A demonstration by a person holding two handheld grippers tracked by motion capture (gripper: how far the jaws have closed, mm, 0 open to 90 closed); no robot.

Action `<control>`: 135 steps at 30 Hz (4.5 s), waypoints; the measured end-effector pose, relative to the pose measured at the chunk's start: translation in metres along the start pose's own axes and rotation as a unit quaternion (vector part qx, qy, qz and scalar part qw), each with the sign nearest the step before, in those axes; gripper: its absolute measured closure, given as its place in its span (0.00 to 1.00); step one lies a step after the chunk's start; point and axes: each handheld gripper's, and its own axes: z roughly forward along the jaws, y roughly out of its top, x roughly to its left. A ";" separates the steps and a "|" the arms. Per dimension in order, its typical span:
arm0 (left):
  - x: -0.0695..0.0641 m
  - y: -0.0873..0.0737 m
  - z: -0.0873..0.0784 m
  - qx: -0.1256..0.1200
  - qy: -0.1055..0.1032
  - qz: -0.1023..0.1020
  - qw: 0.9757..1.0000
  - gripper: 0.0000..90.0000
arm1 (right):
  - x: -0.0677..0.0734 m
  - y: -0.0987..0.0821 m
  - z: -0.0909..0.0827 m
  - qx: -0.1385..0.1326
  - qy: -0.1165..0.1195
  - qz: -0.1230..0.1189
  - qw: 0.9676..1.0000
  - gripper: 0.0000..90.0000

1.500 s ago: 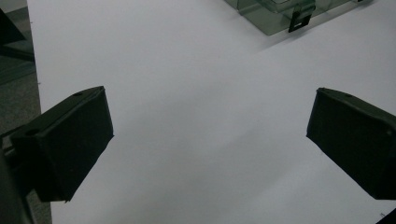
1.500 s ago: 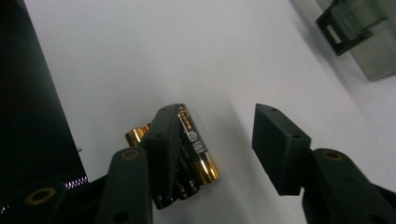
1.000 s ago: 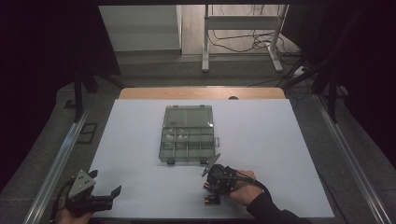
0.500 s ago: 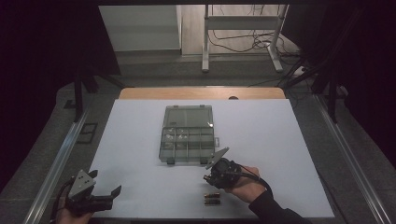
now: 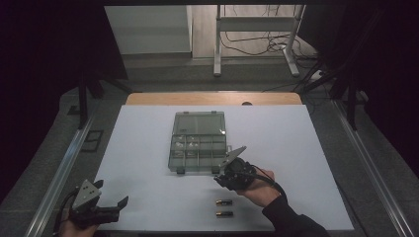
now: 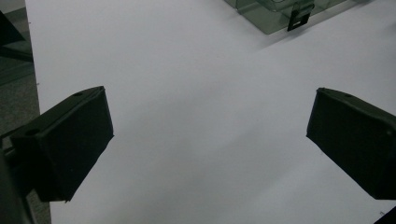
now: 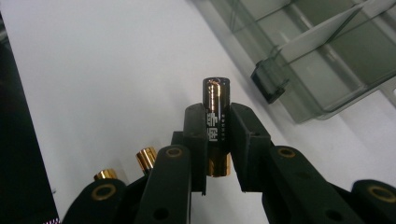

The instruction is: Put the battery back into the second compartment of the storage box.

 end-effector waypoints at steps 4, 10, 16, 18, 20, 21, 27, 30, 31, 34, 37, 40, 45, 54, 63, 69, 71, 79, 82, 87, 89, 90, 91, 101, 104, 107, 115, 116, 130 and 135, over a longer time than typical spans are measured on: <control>0.000 0.000 0.000 0.000 0.000 0.000 1.000 0.01 | -0.006 0.003 -0.001 -0.012 -0.001 0.010 1.000 0.86; 0.000 0.000 0.000 0.000 0.000 0.000 1.000 0.01 | -0.012 0.011 -0.001 -0.019 -0.008 0.015 1.000 0.86; 0.000 0.000 0.000 0.000 0.000 0.000 1.000 0.01 | -0.018 0.021 0.000 -0.029 -0.010 0.020 0.999 0.86; 0.000 0.000 0.000 0.000 0.000 0.000 1.000 0.01 | -0.019 0.023 0.001 -0.029 -0.009 0.023 0.999 0.86; 0.000 0.000 0.000 0.000 -0.001 0.000 1.000 0.01 | -0.023 0.027 0.003 -0.032 -0.012 0.024 0.999 0.86; 0.000 0.000 0.000 0.000 -0.001 0.000 1.000 0.01 | -0.024 0.028 0.004 -0.033 -0.012 0.028 0.999 0.86; 0.000 0.000 0.000 0.000 -0.001 0.000 1.000 0.01 | -0.030 0.037 0.006 -0.042 -0.014 0.036 0.998 0.86; 0.000 0.000 0.000 0.000 -0.001 0.000 1.000 0.01 | -0.034 0.042 0.008 -0.047 -0.016 0.037 0.998 0.86; 0.000 0.000 0.000 0.000 -0.001 0.000 1.000 0.01 | -0.036 0.045 0.010 -0.048 -0.017 0.041 0.998 0.86; 0.000 0.000 0.000 0.000 -0.002 -0.001 1.000 0.01 | -0.040 0.051 0.013 -0.051 -0.017 0.048 0.997 0.86; 0.001 0.000 0.000 0.001 -0.002 0.000 1.000 0.01 | -0.043 0.055 0.015 -0.053 -0.019 0.047 0.997 0.86; 0.001 0.000 0.000 0.001 -0.003 0.000 1.000 0.01 | -0.046 0.061 0.018 -0.056 -0.018 0.051 0.997 0.86; 0.001 0.000 0.000 0.001 -0.003 0.000 1.000 0.01 | -0.049 0.072 0.023 -0.056 -0.023 0.050 0.997 0.86; 0.001 0.000 0.000 0.000 -0.006 -0.002 1.000 0.01 | -0.058 0.090 0.035 -0.058 -0.031 0.061 0.996 0.86; 0.001 0.000 0.000 0.001 -0.005 0.000 1.000 0.01 | -0.066 0.104 0.048 -0.054 -0.036 0.073 0.995 0.86; 0.001 0.000 0.000 0.001 -0.006 0.001 1.000 0.01 | -0.070 0.114 0.056 -0.052 -0.039 0.076 0.995 0.86; 0.001 0.000 0.000 0.000 -0.006 0.001 1.000 0.01 | -0.071 0.117 0.060 -0.050 -0.041 0.079 0.995 0.86; 0.002 -0.001 -0.001 -0.003 -0.009 -0.001 1.000 0.01 | -0.071 0.125 0.075 -0.043 -0.048 0.078 0.995 0.64; 0.002 -0.001 -0.001 -0.002 -0.010 -0.002 1.000 0.01 | -0.071 0.122 0.071 -0.041 -0.058 0.071 0.995 0.51; 0.002 -0.001 -0.001 -0.001 -0.009 0.000 1.000 0.01 | -0.069 0.117 0.060 -0.050 -0.055 0.059 0.996 0.33; 0.002 -0.001 -0.001 0.000 -0.009 0.000 1.000 0.01 | -0.068 0.116 0.056 -0.052 -0.053 0.052 0.996 0.27; 0.002 -0.001 -0.001 0.000 -0.008 0.000 1.000 0.01 | -0.067 0.115 0.054 -0.053 -0.052 0.048 0.996 0.24; 0.002 -0.001 -0.001 0.000 -0.008 0.000 1.000 0.01 | -0.066 0.114 0.053 -0.054 -0.053 0.044 0.996 0.21; 0.001 0.000 0.000 0.000 -0.008 0.000 1.000 0.01 | -0.053 0.101 0.035 -0.034 -0.055 0.015 0.998 0.00; 0.001 0.000 0.000 0.001 -0.008 0.000 1.000 0.01 | -0.050 0.096 0.031 -0.033 -0.057 0.010 0.998 0.00; 0.001 0.000 0.000 0.001 -0.007 0.000 1.000 0.01 | -0.046 0.085 0.023 -0.036 -0.054 0.007 0.998 0.00; 0.001 0.000 0.000 0.001 -0.007 -0.004 1.000 0.01 | -0.036 0.065 0.008 -0.026 -0.057 0.010 0.998 0.00; 0.001 0.000 0.000 0.001 -0.007 -0.004 1.000 0.01 | -0.035 0.063 0.007 -0.023 -0.058 0.007 0.998 0.00; 0.001 0.000 0.000 0.001 -0.006 -0.005 1.000 0.01 | -0.019 0.024 0.001 0.003 -0.046 0.027 0.999 0.09; 0.001 0.000 0.000 0.002 -0.006 -0.005 1.000 0.01 | -0.014 0.013 0.000 0.000 -0.041 0.026 0.999 0.20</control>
